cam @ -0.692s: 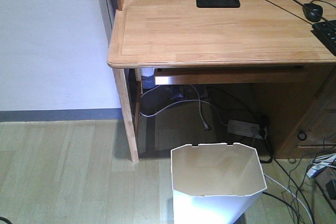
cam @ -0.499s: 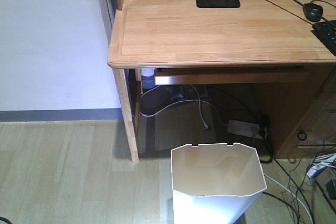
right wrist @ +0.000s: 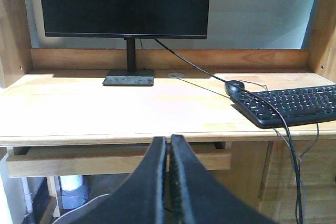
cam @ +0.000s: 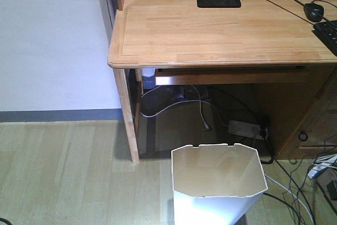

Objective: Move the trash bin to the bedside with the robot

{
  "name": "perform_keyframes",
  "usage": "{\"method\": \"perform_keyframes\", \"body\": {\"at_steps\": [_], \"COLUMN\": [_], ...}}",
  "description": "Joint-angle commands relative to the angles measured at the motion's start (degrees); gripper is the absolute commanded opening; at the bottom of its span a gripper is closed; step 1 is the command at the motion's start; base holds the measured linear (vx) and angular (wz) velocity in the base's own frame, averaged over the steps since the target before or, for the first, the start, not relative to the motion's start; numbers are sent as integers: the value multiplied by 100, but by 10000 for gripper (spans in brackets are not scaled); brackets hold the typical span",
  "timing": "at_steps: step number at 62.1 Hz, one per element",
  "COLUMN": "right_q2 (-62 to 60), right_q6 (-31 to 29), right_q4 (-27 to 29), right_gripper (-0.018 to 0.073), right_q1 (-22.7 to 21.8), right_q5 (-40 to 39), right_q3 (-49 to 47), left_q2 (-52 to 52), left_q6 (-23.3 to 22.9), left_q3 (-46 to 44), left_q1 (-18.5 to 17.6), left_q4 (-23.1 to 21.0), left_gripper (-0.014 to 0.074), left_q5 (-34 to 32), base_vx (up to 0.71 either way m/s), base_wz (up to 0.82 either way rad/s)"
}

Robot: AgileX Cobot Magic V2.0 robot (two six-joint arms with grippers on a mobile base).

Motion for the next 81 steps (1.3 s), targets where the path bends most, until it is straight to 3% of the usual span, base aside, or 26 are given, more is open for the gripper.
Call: {"method": "perform_keyframes", "body": {"at_steps": [1,16,23,28,40,62,81], "right_q2": [-65,-65,-65,-56,563,2816,3432], "right_q6": [-52,18,172,182,119,41,16], "right_q4": [-10,24,157,157,127,-18,-18], "right_gripper": [-8,-8,-8,-8,-8,-8,-8], "right_q1": [-7,-7,-7,0,0,0,-5], "right_q5": [-419,-514,-1322,-1427,-966,-20,466], "right_q3": [6,6,-33,-183,-855,-2356,-2540], "left_q2": [-41,-41,-41,-41,-41,-41,-41], "left_q6": [-79,-79,-79,-79,-79,-79,-79], "left_q3": [67,67,67,67,67,67,67], "left_q1": [-37,-37,-37,-37,-37,-37,-37], "left_q4": [-54,-54,-54,-54,-54,-54,-54], "left_gripper": [-6,-6,-6,-6,-6,-6,-6], "left_q5": [-430,-430,-430,-430,-430,-430,-430], "base_vx": [0,0,0,0,0,0,0], "base_wz": [0,0,0,0,0,0,0]}}
